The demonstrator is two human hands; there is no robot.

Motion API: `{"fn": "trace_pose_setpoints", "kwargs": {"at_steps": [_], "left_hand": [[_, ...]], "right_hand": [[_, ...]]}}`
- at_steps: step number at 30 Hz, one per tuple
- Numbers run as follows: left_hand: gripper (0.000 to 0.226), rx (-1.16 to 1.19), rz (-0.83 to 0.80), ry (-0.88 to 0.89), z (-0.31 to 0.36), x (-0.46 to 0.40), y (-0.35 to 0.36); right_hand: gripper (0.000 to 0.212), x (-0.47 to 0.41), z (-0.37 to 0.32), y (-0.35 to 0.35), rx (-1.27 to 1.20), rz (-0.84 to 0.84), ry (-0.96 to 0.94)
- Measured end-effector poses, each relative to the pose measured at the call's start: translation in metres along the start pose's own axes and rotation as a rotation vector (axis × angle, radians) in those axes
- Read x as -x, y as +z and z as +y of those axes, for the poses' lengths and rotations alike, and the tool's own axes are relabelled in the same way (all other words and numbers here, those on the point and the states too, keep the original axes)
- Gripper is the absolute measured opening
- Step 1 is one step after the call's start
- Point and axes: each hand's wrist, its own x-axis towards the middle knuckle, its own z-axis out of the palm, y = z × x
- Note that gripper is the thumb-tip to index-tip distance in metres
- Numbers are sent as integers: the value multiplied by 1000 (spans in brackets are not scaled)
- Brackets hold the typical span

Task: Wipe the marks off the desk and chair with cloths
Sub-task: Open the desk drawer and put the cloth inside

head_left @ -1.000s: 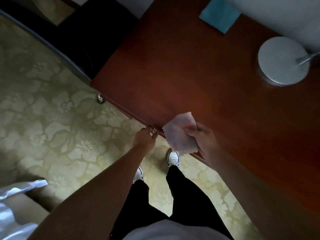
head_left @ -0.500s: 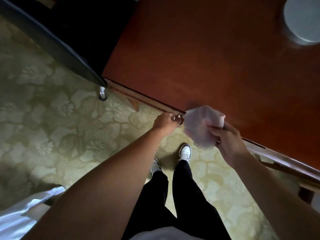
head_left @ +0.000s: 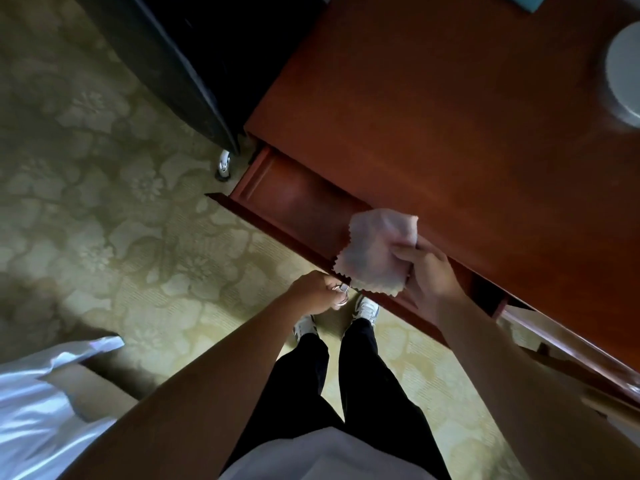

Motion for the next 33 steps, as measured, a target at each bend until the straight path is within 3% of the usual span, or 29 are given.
{"fn": "trace_pose_setpoints", "kwargs": {"at_steps": [3, 6, 12, 17, 19, 23, 27, 30, 33], "left_hand": [[15, 68, -169, -113, -14, 15, 5], [30, 7, -298, -266, -22, 27, 10], [40, -290, -257, -298, -42, 51, 28], [40, -480, -212, -153, -14, 65, 7], [39, -381, -90, -29, 8, 60, -5], [15, -154, 174, 160, 39, 42, -22], [61, 207, 66, 80, 34, 31, -12], [26, 358, 6, 48, 24, 26, -7], [31, 339, 118, 7, 18, 26, -15]], "right_hand": [[30, 2, 4, 11, 6, -53, -22], [27, 3, 10, 14, 97, -43, -25], [23, 7, 39, 7, 183, 52, 5], [26, 5, 60, -4, 173, 70, 11], [30, 5, 63, -9, 178, 68, 7], [34, 14, 65, -13, 102, 27, 29], [41, 23, 69, -13, -62, -41, 85], [48, 22, 77, -17, -162, -45, 119], [33, 21, 81, -18, -137, -22, 124]]}}
